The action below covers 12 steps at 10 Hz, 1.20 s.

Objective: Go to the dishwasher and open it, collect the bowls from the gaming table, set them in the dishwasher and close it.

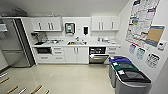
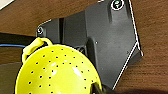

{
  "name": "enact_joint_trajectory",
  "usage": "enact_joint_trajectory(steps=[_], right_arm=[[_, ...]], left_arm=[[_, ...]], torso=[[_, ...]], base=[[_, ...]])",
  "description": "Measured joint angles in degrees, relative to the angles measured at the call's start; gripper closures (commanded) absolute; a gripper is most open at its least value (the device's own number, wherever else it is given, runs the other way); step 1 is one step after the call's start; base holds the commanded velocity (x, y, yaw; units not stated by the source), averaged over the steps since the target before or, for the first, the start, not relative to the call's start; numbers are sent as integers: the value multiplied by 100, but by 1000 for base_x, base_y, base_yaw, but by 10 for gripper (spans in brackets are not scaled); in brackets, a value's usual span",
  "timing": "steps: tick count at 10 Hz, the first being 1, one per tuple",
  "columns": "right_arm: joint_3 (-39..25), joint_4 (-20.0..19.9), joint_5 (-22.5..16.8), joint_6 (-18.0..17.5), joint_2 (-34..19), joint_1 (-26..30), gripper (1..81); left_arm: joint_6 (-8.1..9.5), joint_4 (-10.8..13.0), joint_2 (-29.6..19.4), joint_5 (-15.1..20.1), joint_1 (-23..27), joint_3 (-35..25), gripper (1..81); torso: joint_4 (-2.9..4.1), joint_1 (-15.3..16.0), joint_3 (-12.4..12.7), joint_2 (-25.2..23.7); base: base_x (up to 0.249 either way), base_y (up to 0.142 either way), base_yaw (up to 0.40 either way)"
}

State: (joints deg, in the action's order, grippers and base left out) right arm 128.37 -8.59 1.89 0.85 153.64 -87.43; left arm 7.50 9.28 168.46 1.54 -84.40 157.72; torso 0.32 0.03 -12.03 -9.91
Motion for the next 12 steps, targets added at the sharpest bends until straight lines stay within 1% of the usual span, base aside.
enact_joint_trajectory(steps=[12], right_arm=[[0, 9, -7, 0, 39, -20, 811]], left_arm=[[13, -2, -5, 30, -41, -6, 811]], torso=[[0, -3, 0, 0]], base=[[194, 0, 0]])
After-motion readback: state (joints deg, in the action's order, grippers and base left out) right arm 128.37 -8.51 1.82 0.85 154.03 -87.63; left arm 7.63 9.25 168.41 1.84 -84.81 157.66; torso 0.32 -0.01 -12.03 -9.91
